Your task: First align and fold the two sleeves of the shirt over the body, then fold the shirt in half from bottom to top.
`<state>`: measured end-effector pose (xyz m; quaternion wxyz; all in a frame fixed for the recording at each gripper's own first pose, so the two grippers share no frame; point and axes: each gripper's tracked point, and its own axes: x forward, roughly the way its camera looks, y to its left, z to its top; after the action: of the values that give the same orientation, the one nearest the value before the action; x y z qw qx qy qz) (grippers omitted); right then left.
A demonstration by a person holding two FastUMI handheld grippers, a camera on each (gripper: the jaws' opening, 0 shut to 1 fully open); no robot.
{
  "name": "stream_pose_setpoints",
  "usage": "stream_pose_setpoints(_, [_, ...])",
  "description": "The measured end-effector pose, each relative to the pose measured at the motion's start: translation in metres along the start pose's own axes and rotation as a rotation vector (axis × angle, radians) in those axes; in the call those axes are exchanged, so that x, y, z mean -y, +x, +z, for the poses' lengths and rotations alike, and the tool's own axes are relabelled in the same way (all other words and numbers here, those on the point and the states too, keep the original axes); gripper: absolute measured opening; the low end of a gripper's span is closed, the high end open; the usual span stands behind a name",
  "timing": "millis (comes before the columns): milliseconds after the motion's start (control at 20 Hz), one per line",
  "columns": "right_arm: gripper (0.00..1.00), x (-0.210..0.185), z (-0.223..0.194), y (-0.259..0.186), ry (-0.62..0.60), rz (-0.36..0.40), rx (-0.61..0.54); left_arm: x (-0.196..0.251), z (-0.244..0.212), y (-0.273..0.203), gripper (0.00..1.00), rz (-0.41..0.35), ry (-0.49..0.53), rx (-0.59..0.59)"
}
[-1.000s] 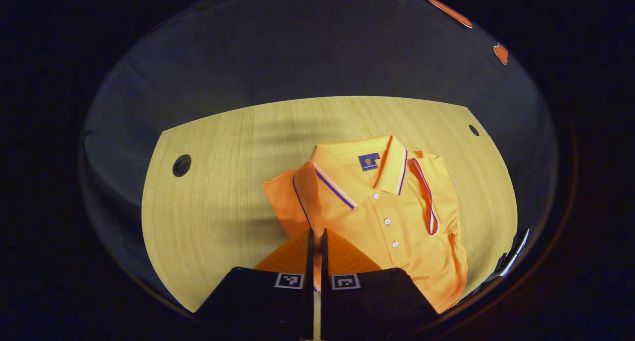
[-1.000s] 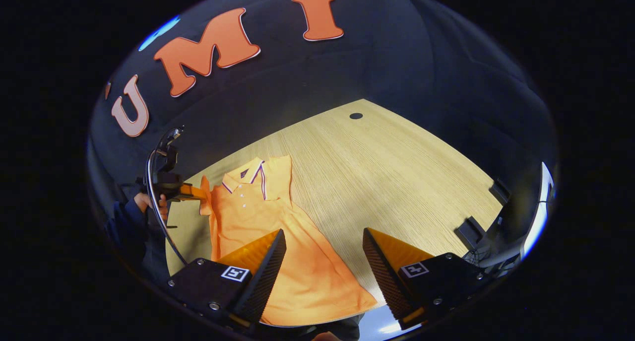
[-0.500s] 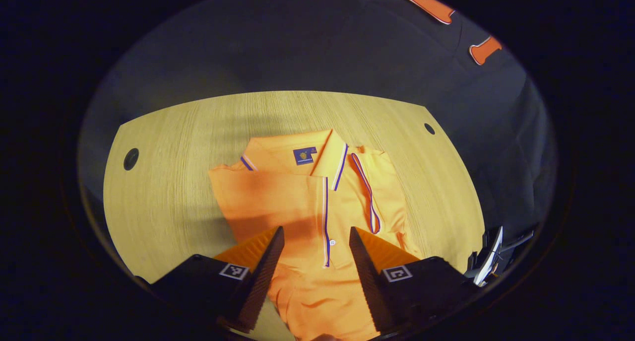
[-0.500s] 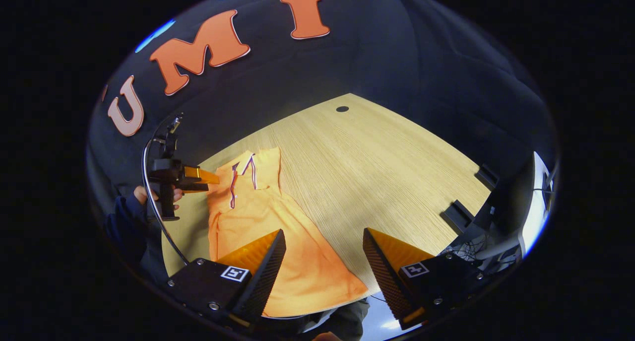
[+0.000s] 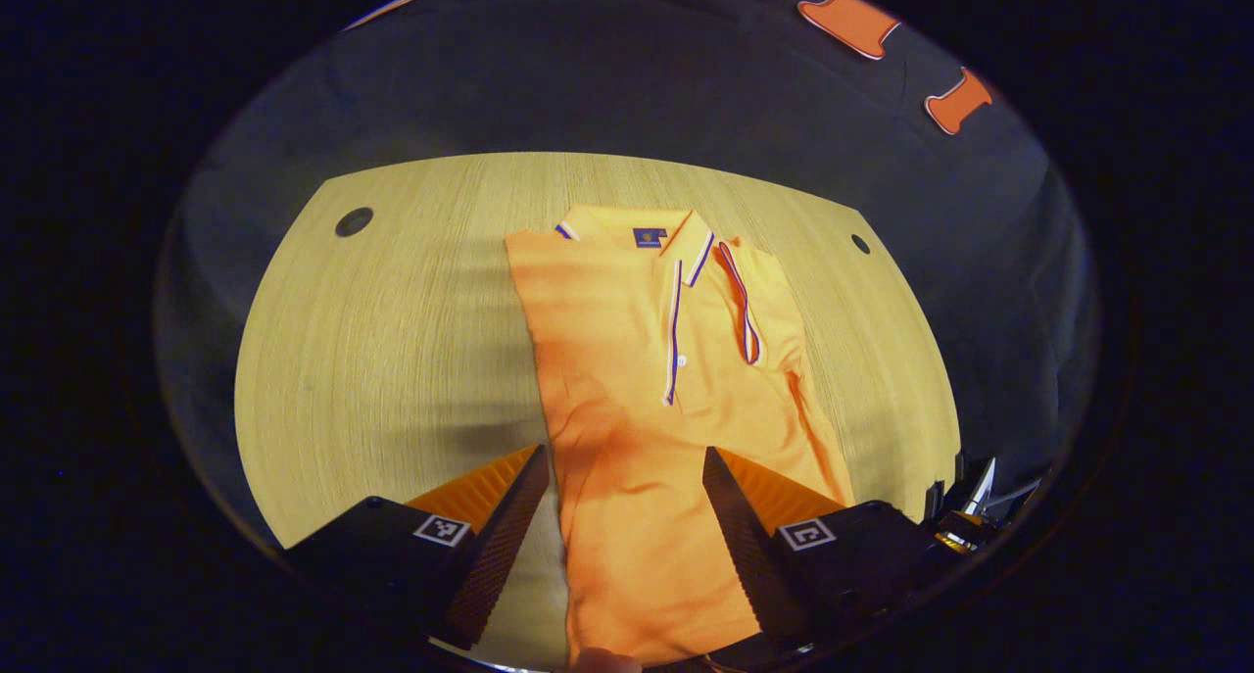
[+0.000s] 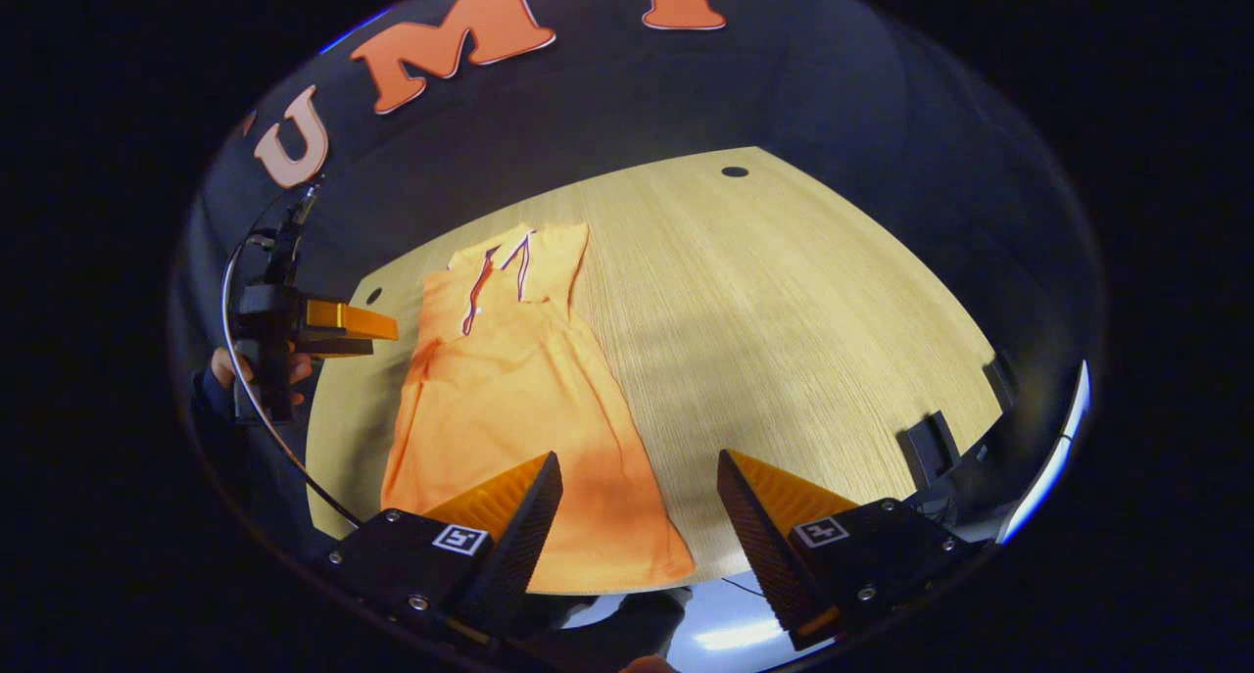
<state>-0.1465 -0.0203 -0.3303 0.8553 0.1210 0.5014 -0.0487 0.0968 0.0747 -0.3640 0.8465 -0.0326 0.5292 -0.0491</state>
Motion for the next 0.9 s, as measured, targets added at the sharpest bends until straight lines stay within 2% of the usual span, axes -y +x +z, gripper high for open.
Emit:
stream_pose_setpoints(250, [0.98, -0.001, -0.023, 0.013, -0.094, 0.076, -0.073, -0.002, -0.072, -0.028, 0.96, 0.037, -0.017, -0.033])
stream_pose_setpoints(400, [0.98, -0.002, -0.036, 0.017, -0.152, 0.112, -0.108, -0.007, -0.112, -0.041, 0.98, 0.075, -0.024, -0.062])
stream_pose_setpoints(600, [0.98, 0.002, -0.058, 0.022, -0.230, 0.133, -0.162, -0.010, -0.170, -0.046, 0.98, 0.113, -0.032, -0.115])
stream_pose_setpoints(900, [0.98, 0.002, -0.087, 0.029, -0.275, 0.154, -0.224, -0.017, -0.238, -0.056, 0.98, 0.173, -0.038, -0.189])
